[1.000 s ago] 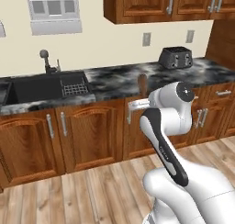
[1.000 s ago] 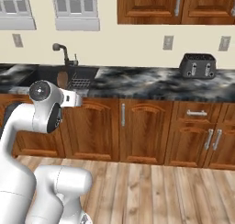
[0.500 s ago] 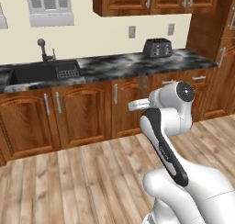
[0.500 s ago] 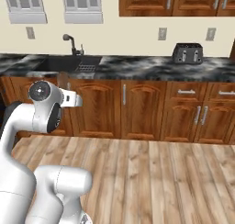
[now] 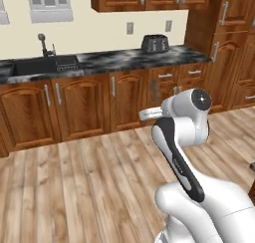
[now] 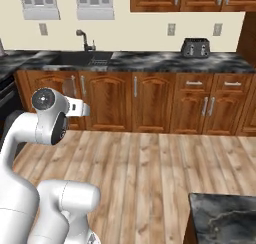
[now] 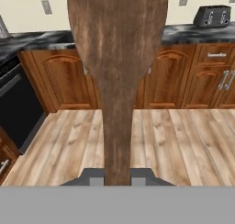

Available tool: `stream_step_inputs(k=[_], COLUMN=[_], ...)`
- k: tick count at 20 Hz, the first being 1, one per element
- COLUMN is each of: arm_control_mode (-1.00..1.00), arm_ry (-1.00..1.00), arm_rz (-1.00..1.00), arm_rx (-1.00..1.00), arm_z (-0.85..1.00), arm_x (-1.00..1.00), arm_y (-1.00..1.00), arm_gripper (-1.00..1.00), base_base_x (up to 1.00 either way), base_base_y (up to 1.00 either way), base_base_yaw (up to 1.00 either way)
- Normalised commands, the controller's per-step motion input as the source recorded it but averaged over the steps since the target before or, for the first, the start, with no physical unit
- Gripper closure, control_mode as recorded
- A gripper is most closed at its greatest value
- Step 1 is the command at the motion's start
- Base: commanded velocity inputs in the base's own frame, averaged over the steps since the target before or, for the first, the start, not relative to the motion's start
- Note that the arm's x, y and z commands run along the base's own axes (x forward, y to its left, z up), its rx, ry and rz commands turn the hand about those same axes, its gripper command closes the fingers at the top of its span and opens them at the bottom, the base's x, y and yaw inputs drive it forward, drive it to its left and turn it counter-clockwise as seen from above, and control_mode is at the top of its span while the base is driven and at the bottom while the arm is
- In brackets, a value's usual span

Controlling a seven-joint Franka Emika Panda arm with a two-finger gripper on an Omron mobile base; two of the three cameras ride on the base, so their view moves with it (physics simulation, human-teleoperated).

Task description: Take the fork and place it on the left side of the plate. Then take the spoon and place it on the right side of the plate. Make sure they're directly next to the plate.

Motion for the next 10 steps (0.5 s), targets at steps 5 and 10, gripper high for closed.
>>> stream_step_inputs(k=[5,10], arm_control_mode=[1.00,1.00], arm_ry=[0.00,0.00], arm_rz=[0.00,0.00], arm_rx=[0.00,0.00], arm_z=[0.00,0.00], arm_x=[0.00,0.00], arm_y=[0.00,0.00], arm_gripper=[1.00,1.00], base_base_x=[-1.00,-1.00], base_base_y=[0.00,0.00], base_base_yaw=[-0.04,-0.04])
